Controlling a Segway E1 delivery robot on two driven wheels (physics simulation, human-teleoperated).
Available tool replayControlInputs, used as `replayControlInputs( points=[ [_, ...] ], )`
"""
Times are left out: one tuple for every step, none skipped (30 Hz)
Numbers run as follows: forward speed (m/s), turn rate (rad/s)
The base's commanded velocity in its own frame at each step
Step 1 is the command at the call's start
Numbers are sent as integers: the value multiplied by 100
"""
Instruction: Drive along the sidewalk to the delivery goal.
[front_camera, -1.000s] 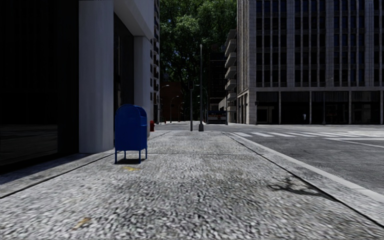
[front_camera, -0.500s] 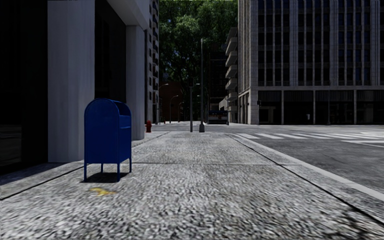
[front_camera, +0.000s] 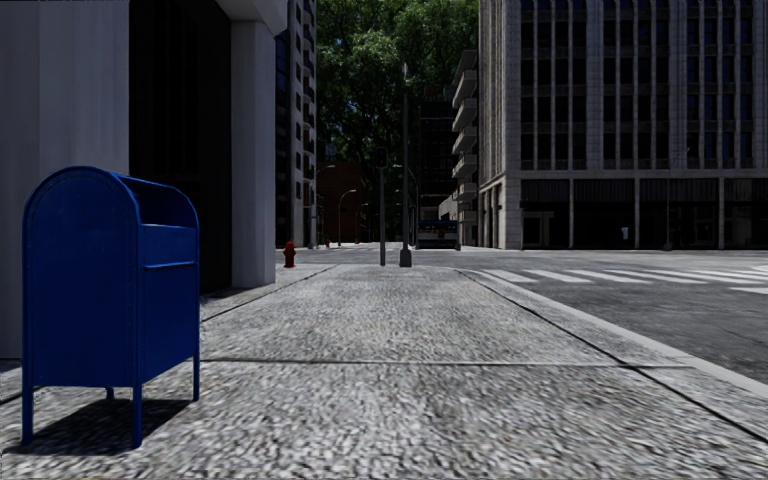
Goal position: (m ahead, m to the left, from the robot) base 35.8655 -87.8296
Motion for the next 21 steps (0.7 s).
replayControlInputs(
  points=[
    [200, 0],
    [200, 0],
    [200, 0],
    [200, 0],
    [200, 0],
    [200, 0],
    [200, 0],
    [200, 0],
    [200, 0],
    [200, 0],
    [200, 0],
    [200, 0],
    [200, 0],
    [200, 0],
    [200, 0],
    [200, 0],
    [200, 0],
    [200, 0],
    [200, 0],
    [200, 0],
    [200, 0]
  ],
)
